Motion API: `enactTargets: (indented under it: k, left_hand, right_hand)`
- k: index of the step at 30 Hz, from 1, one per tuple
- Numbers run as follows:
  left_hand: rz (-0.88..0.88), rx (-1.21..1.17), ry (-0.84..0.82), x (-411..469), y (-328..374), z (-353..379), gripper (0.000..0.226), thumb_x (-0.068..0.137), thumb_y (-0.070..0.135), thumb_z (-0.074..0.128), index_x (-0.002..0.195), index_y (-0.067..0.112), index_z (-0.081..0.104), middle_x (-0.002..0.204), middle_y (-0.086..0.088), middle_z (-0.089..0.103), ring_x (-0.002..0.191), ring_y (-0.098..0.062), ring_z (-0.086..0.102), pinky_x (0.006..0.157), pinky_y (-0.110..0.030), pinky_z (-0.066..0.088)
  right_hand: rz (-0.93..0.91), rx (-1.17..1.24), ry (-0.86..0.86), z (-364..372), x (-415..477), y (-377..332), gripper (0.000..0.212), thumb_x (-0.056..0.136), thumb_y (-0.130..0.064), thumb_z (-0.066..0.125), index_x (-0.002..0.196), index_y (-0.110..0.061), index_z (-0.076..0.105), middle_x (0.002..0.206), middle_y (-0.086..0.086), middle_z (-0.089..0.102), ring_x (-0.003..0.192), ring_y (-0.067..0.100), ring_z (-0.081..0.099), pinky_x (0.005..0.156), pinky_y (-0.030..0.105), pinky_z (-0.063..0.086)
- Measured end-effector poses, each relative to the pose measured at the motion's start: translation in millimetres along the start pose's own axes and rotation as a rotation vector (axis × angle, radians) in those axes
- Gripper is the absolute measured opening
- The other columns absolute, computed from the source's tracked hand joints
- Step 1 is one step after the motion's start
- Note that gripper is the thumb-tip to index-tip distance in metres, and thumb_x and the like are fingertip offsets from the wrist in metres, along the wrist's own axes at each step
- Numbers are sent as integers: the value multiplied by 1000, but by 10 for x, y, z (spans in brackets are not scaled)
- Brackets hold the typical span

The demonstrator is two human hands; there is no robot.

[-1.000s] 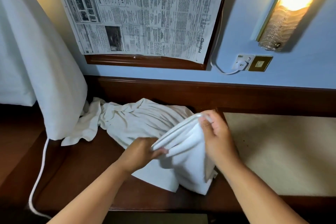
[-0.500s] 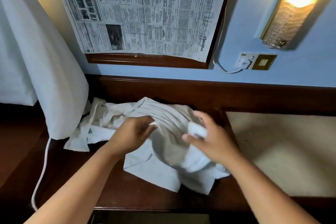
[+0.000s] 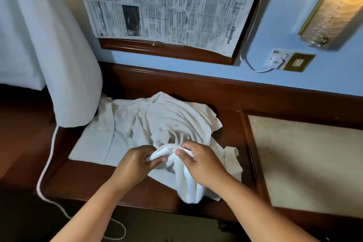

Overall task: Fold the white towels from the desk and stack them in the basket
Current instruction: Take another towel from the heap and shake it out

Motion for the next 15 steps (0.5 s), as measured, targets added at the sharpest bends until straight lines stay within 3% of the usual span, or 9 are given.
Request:
enactTargets:
  k: [3,6,9,12,13,15]
  left_hand:
    - [-115,55,33,-127,-250,128,12,91,29,74,80,28,68,65,11,61,57,-7,54,54,-25,40]
    - [-145,223,64,-119,-325,170,4,92,24,73,95,25,71,79,7,62,66,-10,58,57,-30,46]
    - [-138,502,64,13,-152,322,17,94,42,66,91,26,71,78,6,58,75,-23,60,63,-36,47]
    - [-47,625,51,149,523,781,24,98,48,55,95,28,69,91,0,64,90,-32,60,74,-43,44]
    - [27,577,40,178,914,1014,26,100,44,49,92,26,64,89,-1,63,87,-33,60,72,-43,41]
    - [211,334,30,133,1941,1496,26,103,37,40,84,23,49,74,1,56,70,-28,58,62,-43,38]
  right_hand:
    - [134,188,94,-192,-100,152,16,100,-47,52,90,-34,55,66,-16,47,62,0,44,62,19,34]
    - [318,457,259,-552,-356,534,34,98,-47,56,97,-14,65,77,-10,58,72,7,53,72,29,41]
    - [424,967,524,-1222,-883,1132,49,87,-48,67,100,-1,64,90,11,65,86,27,62,80,42,49]
    - [328,1208,686,-2239,-1660,1621,68,89,-48,66,133,3,54,126,27,63,114,42,64,94,56,53]
    - [273,1235,778,-2691,-2017,1778,72,88,-51,65,136,2,53,130,27,62,116,41,64,94,55,54]
    - [173,1251,1017,-3493,-2830,1971,59,94,-49,60,133,-6,57,132,19,63,119,33,64,93,48,56]
Point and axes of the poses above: each hand's wrist, its own x-axis towards the middle knuckle, its own z-axis out of the palm, y = z × x, the point moved 8 cm from there along x, towards the middle knuckle
